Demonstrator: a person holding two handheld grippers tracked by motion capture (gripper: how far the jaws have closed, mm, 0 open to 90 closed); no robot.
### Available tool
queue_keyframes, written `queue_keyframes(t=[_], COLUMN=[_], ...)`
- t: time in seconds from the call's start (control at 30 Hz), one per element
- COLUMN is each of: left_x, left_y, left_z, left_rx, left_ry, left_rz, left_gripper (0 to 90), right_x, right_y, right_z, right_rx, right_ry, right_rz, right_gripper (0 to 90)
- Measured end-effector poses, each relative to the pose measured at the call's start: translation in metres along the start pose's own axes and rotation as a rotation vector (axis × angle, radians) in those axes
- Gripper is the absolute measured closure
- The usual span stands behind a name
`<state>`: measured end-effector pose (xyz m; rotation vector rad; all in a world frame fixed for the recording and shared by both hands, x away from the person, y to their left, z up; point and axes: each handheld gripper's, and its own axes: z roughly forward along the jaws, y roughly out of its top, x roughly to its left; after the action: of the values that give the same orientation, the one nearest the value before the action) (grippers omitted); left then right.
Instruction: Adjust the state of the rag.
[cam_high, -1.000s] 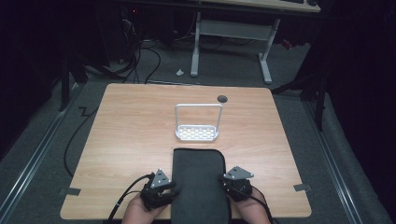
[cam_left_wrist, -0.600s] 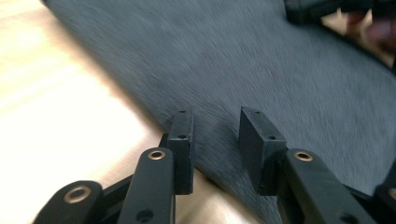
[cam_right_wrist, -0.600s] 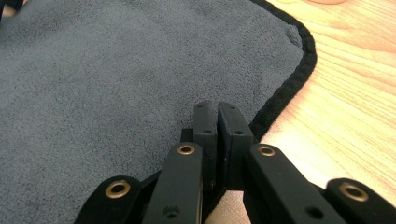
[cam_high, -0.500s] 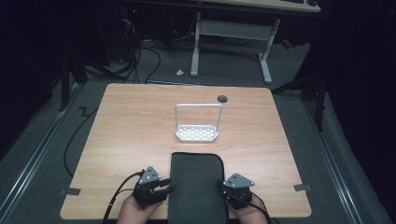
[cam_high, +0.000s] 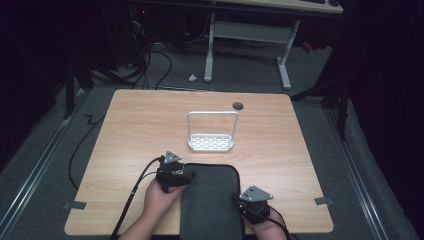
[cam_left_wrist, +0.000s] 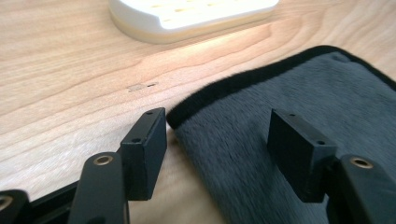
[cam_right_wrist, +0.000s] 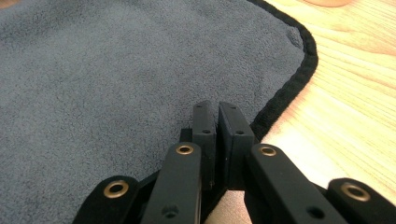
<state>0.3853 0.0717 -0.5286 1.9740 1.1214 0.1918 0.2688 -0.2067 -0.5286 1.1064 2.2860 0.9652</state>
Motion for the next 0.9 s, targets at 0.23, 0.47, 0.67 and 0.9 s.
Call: queue_keyframes(t=[0.23,0.47,0.67,0.9], left_x=[-0.001,0.000,-0.001,0.000], left_y=[0.001,-0.005,-0.007,-0.007], left_z=[0.006,0.004,0.003,0.003], left_rx=[-0.016,-0.031,-0.039,-0.042], left_ry=[0.005,-0.018,-0.025,-0.032], left_rz=[-0.015,-0.026,-0.016,-0.018], left_gripper=[42.4,66.5,76.9,76.2], right_x=[-0.001,-0.001,-0.006,-0.035], right_y=[0.000,0.000,0.012,0.046], right_z=[0.000,0.000,-0.002,0.040], right_rx=[-0.003,-0.003,-0.053,-0.003], right_ry=[0.004,0.007,-0.004,-0.057], right_rz=[-0.003,0.003,0.068,0.146], right_gripper=[86.2,85.3,71.4,49.5])
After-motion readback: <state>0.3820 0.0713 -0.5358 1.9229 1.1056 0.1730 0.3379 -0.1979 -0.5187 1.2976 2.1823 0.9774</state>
